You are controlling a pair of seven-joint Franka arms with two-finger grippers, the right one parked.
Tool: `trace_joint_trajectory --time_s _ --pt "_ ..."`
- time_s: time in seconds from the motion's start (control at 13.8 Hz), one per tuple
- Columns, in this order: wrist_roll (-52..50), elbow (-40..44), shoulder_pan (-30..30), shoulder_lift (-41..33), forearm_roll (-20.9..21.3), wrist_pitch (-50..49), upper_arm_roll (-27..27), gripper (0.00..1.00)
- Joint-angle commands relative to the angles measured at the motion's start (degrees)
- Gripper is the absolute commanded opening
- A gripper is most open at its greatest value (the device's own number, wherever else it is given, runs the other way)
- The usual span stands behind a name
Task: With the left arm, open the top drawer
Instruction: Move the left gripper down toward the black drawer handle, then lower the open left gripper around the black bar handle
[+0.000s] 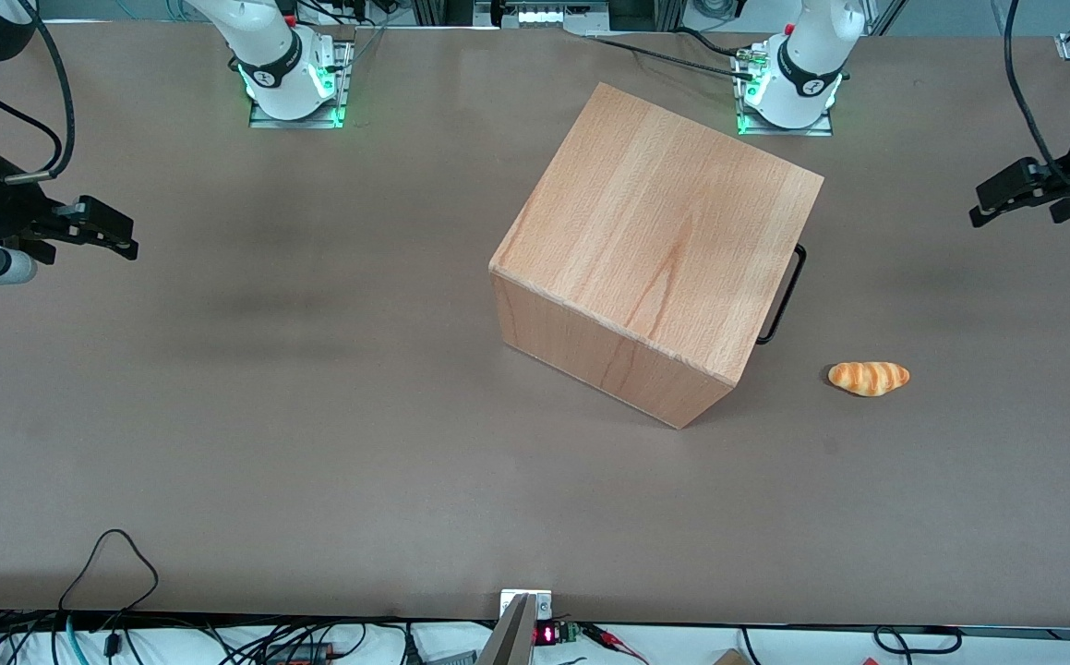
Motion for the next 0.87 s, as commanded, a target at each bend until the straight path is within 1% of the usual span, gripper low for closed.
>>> trace_joint_trajectory --time_s 0.0,0.14,0.22,0.51,0.8 --pt "1.5 -2.9 0.2 -0.2 -3.5 1.2 -0.7 1.0" --pt "2.3 -4.6 0.1 0.0 -4.1 3.9 -1.1 1.0" --pt "3.9 -4.7 0.1 0.5 -4.1 4.6 -2.2 1.0" --pt "4.5 -6.9 0.0 1.8 -4.1 8.5 -3.6 1.0" --pt "11.7 -7.1 -0.3 4.8 -5.5 11.4 -4.1 1.0"
